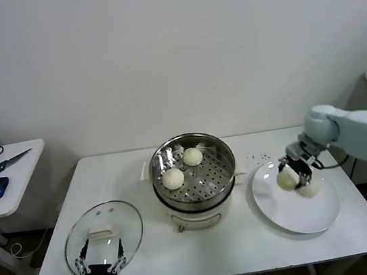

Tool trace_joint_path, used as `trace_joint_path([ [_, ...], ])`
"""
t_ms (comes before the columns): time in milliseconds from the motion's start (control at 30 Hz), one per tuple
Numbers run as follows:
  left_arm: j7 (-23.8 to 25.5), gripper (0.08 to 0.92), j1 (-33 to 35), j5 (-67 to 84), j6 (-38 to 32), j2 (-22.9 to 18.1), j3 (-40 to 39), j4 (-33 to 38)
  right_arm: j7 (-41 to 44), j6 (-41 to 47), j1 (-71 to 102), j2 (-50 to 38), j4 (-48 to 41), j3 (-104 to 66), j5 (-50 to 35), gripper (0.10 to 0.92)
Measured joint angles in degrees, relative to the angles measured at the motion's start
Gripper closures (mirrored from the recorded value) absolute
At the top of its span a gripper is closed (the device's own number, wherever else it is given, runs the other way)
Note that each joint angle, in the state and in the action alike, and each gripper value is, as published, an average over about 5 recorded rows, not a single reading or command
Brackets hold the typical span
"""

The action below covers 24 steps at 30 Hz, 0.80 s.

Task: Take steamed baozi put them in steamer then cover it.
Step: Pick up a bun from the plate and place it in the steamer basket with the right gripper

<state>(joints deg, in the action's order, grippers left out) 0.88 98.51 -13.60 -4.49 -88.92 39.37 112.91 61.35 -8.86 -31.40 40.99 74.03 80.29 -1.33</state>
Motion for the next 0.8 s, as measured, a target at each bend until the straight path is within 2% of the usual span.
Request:
trace_joint_path([
  [367,0.3,0.177,0.5,0.1,0.1,0.2,-0.2,0.5,0.4,-13.6,-11.5,10.9,3.7,2.5,4.8,0.304],
  [800,0.3,0.177,1.7,1.0,-0.5,1.0,0.7,0.9,0.9,-20.4,-8.0,25.4,3.2,0.9,9.2,0.304],
])
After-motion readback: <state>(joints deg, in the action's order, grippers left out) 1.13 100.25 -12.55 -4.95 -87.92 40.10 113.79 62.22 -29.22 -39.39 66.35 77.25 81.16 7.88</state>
